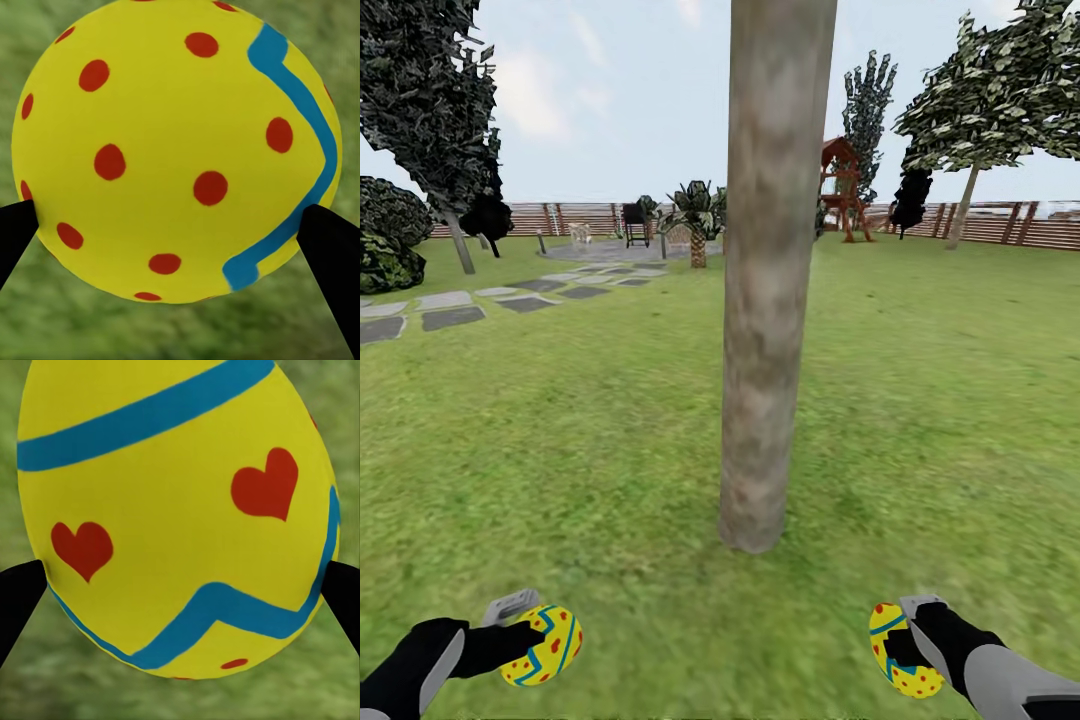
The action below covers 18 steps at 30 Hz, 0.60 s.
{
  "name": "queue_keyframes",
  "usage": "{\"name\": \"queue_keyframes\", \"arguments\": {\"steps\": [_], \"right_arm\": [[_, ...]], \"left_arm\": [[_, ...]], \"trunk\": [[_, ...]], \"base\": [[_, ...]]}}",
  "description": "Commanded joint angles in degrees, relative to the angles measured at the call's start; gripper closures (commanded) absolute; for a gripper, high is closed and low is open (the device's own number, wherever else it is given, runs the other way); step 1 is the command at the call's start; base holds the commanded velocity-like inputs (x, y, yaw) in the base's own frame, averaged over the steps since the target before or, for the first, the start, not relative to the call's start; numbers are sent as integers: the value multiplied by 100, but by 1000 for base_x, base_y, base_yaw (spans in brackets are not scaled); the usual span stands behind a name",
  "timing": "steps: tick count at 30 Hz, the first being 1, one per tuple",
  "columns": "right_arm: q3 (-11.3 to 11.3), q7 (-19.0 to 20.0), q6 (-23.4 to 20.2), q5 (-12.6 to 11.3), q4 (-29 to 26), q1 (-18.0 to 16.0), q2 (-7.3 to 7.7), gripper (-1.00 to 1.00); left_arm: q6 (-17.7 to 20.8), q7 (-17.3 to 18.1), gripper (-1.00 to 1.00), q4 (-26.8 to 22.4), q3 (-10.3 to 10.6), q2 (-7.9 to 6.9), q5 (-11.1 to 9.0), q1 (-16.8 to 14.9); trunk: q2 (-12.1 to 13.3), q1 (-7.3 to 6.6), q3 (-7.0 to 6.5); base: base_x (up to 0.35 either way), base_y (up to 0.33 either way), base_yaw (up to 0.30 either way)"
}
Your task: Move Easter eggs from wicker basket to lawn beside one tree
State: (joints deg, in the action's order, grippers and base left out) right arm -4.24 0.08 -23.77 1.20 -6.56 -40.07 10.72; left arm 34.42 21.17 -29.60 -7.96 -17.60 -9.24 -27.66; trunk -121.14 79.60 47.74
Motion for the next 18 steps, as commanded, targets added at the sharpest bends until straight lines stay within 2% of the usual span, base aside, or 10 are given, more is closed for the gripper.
{"name": "queue_keyframes", "arguments": {"steps": [1,18], "right_arm": [[-42,1,-36,12,-12,-1,1,100],[-42,0,-38,12,-12,-1,-6,100]], "left_arm": [[48,10,100,-11,-21,2,-34,-3],[48,10,100,-37,-18,28,-34,-3]], "trunk": [[-44,22,24],[-726,395,329]], "base": [[0,0,0],[0,0,0]]}}
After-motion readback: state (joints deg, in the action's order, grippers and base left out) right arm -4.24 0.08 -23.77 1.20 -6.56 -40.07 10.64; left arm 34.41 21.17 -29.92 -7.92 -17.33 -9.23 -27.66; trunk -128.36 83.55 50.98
